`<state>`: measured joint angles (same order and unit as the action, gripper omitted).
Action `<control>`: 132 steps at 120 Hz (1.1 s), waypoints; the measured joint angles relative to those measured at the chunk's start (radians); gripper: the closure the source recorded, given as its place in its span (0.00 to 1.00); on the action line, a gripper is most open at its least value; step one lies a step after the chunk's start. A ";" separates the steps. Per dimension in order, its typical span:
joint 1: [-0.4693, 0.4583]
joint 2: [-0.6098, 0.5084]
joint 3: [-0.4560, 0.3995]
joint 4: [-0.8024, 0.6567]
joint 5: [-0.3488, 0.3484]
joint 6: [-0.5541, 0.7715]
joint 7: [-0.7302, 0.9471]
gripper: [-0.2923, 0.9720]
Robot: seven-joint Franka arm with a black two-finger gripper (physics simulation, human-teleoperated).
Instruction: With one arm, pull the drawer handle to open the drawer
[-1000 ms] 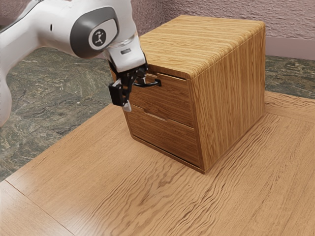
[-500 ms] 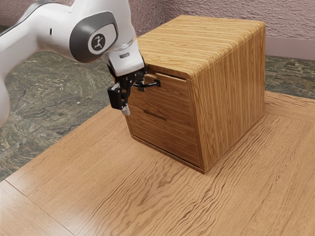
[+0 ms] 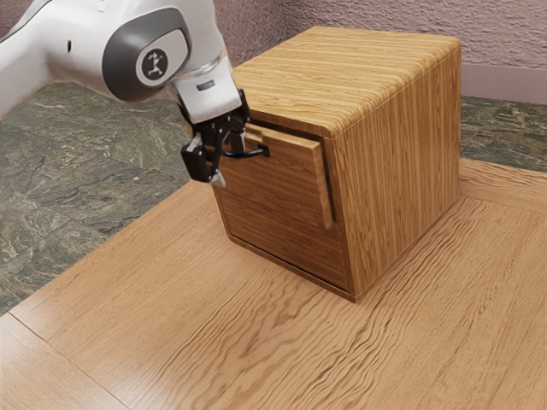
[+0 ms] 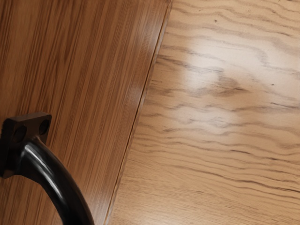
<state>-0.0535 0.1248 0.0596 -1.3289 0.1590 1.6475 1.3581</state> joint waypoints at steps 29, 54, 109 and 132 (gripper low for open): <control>-0.002 -0.026 -0.001 -0.030 0.000 0.002 0.000 0.29; -0.006 -0.047 0.005 -0.060 0.000 0.007 0.001 0.26; -0.017 -0.119 0.017 -0.147 0.000 0.023 0.001 0.25; -0.018 -0.147 0.024 -0.183 -0.001 0.030 0.000 0.25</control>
<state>-0.0716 -0.0226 0.0834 -1.5115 0.1582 1.6770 1.3585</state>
